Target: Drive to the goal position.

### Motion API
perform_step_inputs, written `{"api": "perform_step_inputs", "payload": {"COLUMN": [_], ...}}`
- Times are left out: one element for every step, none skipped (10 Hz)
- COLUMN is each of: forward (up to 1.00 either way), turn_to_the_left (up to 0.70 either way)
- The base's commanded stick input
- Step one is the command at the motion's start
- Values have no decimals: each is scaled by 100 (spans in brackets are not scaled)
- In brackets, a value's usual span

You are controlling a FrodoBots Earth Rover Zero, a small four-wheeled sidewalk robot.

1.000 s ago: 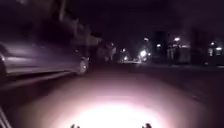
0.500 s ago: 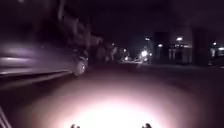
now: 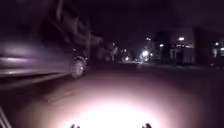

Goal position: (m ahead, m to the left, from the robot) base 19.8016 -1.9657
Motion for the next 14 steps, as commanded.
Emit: {"api": "perform_step_inputs", "payload": {"forward": [70,70,70,70,70,70,70,70,70,70,70,70,70,70], "turn_to_the_left": [0,0,0,0,0,0,0,0,0,0,0,0,0,0]}}
